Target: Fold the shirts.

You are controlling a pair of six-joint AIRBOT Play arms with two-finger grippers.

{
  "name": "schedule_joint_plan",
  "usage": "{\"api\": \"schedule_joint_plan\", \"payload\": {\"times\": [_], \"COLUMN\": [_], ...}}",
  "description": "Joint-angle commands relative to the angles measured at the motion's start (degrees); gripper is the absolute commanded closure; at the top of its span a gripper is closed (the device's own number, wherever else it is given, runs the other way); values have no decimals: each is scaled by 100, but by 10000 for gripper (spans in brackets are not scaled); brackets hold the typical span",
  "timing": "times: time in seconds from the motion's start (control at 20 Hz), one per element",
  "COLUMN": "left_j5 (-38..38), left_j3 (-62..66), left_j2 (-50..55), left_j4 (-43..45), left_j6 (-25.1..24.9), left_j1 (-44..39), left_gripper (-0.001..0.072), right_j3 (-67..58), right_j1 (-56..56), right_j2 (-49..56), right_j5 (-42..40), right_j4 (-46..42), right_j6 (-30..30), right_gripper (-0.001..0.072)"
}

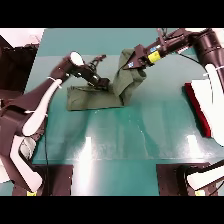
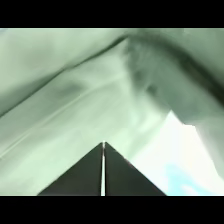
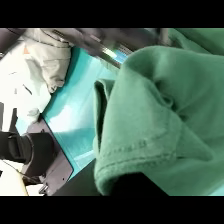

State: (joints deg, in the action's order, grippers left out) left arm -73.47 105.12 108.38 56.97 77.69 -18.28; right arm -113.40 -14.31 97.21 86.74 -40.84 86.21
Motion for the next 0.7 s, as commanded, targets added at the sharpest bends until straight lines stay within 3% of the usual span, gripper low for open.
{"api": "schedule_joint_plan", "payload": {"times": [0.0, 0.35, 0.55, 0.6, 0.65], "left_j5": [-667, -1497, -1565, -1528, -1495], "left_j3": [17, 17, 22, 22, 22], "left_j2": [-645, -1676, -1939, -1952, -1952], "left_j4": [800, 905, 907, 872, 866], "left_j6": [-164, -267, -264, -256, -247], "left_j1": [608, 1803, 2076, 2083, 2083], "left_gripper": [683, 683, 683, 683, 683], "right_j3": [68, -538, -282, -297, -439], "right_j1": [-286, -1047, -1652, -1810, -1982], "right_j2": [28, 911, 1429, 1602, 1832], "right_j5": [-564, -1097, -2566, -2924, -3154], "right_j4": [-472, -472, -52, 101, 398], "right_j6": [-37, -280, -1043, -1333, -1639], "right_gripper": [696, 695, 689, 610, 417]}}
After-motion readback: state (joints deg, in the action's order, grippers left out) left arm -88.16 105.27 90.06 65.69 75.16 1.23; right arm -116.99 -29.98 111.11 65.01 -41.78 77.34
